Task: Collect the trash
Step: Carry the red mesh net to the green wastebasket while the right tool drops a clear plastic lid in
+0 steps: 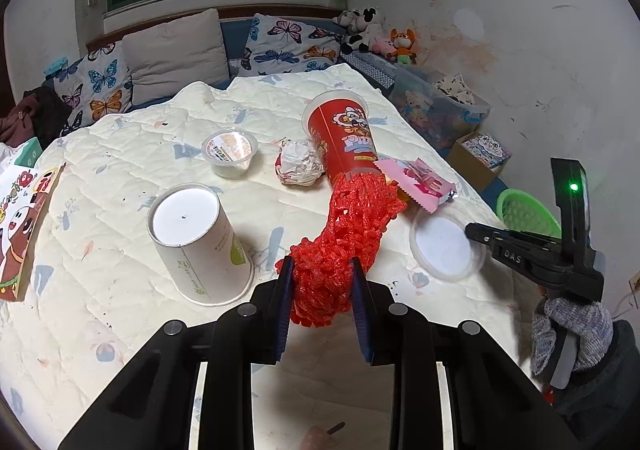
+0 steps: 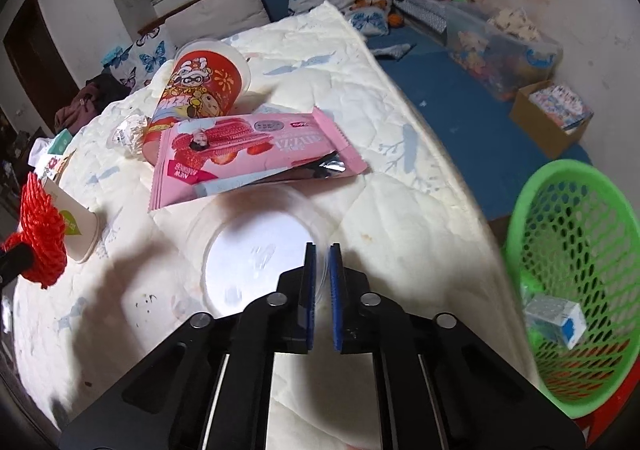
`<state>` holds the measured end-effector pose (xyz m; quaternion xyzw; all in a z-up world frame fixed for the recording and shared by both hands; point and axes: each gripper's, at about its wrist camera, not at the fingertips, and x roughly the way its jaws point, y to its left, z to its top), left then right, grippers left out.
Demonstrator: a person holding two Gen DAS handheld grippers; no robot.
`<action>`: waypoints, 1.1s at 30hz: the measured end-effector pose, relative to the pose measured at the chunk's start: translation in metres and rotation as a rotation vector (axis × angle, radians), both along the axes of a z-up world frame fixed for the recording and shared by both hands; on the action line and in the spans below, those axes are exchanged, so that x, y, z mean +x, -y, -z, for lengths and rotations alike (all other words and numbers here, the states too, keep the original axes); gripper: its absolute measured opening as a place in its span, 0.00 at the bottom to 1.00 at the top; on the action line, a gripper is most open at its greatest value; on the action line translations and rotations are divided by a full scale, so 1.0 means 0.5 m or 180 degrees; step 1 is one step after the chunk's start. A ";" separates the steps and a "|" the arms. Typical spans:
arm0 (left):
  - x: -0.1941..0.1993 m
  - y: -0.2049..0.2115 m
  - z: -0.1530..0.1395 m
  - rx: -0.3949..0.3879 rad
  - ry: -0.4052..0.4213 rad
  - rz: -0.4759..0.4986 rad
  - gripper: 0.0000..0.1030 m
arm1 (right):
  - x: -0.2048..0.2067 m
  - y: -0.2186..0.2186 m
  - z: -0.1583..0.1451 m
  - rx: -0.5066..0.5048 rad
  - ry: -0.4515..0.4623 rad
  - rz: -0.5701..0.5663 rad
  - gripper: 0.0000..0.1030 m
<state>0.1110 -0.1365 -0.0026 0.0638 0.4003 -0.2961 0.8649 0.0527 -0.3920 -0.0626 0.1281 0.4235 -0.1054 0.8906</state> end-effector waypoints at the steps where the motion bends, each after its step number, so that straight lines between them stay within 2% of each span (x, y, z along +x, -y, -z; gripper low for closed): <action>1: -0.002 0.001 0.000 0.0001 0.0001 0.0007 0.26 | -0.006 -0.004 -0.003 -0.0046 0.0009 -0.0004 0.05; 6: -0.011 0.012 -0.005 -0.0019 -0.0003 0.0062 0.26 | -0.054 -0.007 -0.018 -0.0232 0.0060 -0.0027 0.05; 11: -0.031 0.039 -0.013 -0.0069 -0.0002 0.0184 0.26 | -0.109 0.007 -0.040 -0.0276 0.0156 0.0049 0.05; 16: -0.050 0.082 -0.017 -0.0066 -0.0007 0.0328 0.26 | -0.160 0.068 -0.062 -0.0356 0.0214 0.0307 0.05; 20: -0.065 0.122 -0.022 -0.0087 -0.0017 0.0450 0.26 | -0.204 0.155 -0.066 -0.0482 0.0155 0.0649 0.05; 23: -0.075 0.154 -0.024 -0.0099 -0.0022 0.0536 0.26 | -0.234 0.224 -0.054 -0.0601 0.0045 0.0906 0.05; 27: -0.083 0.202 -0.024 -0.0085 -0.0043 0.0638 0.26 | -0.262 0.315 -0.015 -0.0560 -0.0106 0.1216 0.05; 33: -0.095 0.274 -0.023 -0.0024 -0.0044 0.0776 0.26 | -0.261 0.389 0.040 -0.0442 -0.0260 0.1386 0.05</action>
